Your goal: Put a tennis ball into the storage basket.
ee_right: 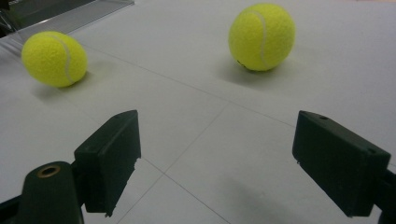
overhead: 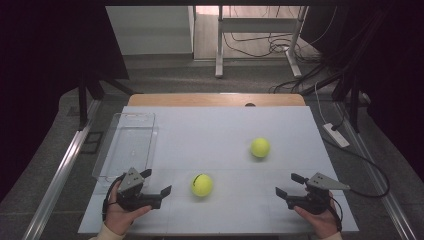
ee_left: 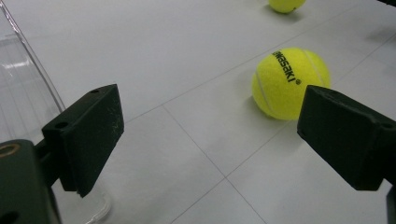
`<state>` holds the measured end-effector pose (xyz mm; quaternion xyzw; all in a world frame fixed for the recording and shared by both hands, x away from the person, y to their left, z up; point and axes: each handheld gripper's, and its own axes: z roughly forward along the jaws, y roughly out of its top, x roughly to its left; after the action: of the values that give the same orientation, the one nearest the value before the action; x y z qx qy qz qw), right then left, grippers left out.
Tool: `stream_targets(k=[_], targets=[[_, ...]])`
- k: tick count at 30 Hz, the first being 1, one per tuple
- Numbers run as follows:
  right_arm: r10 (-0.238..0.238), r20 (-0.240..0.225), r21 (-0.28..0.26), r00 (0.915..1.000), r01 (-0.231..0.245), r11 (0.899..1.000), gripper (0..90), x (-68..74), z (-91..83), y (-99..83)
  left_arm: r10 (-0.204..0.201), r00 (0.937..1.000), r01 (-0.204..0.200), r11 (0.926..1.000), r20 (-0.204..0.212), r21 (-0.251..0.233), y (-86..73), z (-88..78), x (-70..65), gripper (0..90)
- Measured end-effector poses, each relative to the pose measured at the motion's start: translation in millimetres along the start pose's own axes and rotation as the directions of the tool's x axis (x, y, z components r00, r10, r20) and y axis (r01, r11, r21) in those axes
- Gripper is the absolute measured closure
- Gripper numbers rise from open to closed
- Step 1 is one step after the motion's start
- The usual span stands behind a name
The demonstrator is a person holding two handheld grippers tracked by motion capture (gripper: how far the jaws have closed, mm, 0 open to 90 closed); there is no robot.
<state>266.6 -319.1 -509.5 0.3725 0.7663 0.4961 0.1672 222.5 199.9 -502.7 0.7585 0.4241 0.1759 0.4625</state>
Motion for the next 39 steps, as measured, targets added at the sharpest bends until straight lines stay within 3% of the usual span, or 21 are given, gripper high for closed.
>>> stream_targets(k=[15, 39], targets=[[0.016, -0.006, -0.005, 0.9999, -0.016, 1.0, 15.5, -1.4, 2.3, 2.1, -0.008, 1.0, 0.008, 1.0, -0.005, 0.001, -2.8, -3.9, 1.1, 8.3], [0.01, -0.001, -0.009, 1.0, -0.01, 1.0, 15.6, -1.0, 0.2, 2.3, -0.011, 0.9999, 0.011, 0.9997, 0.002, 0.022, 6.9, -4.1, -3.6, 8.4]])
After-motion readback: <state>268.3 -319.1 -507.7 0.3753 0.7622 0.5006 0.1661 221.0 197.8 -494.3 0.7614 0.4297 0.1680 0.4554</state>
